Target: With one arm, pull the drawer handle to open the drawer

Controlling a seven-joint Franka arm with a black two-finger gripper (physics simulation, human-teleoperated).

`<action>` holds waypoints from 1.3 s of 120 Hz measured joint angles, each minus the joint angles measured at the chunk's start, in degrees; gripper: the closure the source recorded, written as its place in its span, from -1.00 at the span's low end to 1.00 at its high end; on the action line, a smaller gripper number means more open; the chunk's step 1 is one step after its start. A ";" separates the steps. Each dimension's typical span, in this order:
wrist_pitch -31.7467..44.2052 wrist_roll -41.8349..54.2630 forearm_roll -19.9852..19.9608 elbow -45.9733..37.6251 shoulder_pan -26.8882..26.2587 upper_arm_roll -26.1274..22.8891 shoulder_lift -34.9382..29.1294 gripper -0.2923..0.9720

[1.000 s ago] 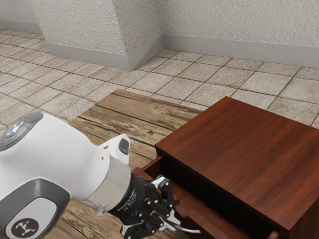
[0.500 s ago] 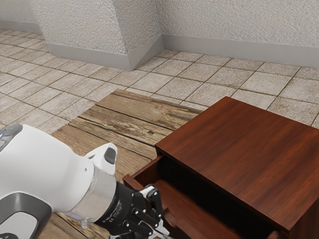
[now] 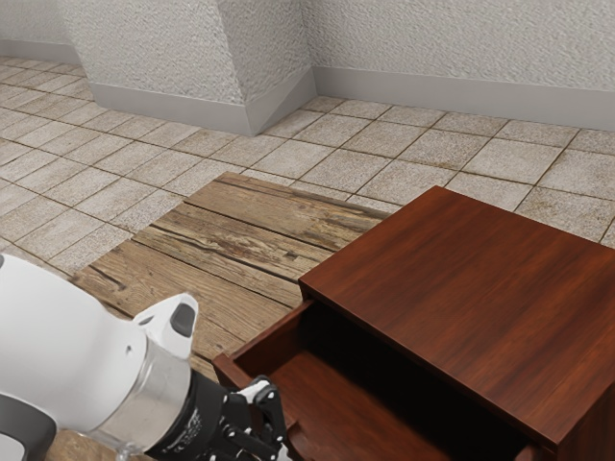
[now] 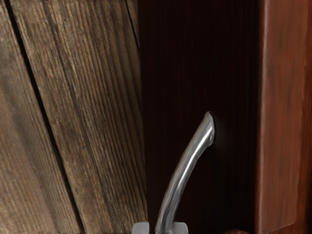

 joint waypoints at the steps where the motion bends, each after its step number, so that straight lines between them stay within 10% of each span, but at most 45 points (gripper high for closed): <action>1: -0.14 0.00 0.00 0.00 -0.02 0.01 -0.11 0.71; 90: -7.89 -0.13 0.00 -1.68 -0.79 0.05 -6.75 0.70; 127: -10.04 -0.29 0.06 -1.30 -0.92 0.28 -10.34 0.32; 156: -22.39 -0.30 0.34 25.75 0.75 5.58 10.56 -0.23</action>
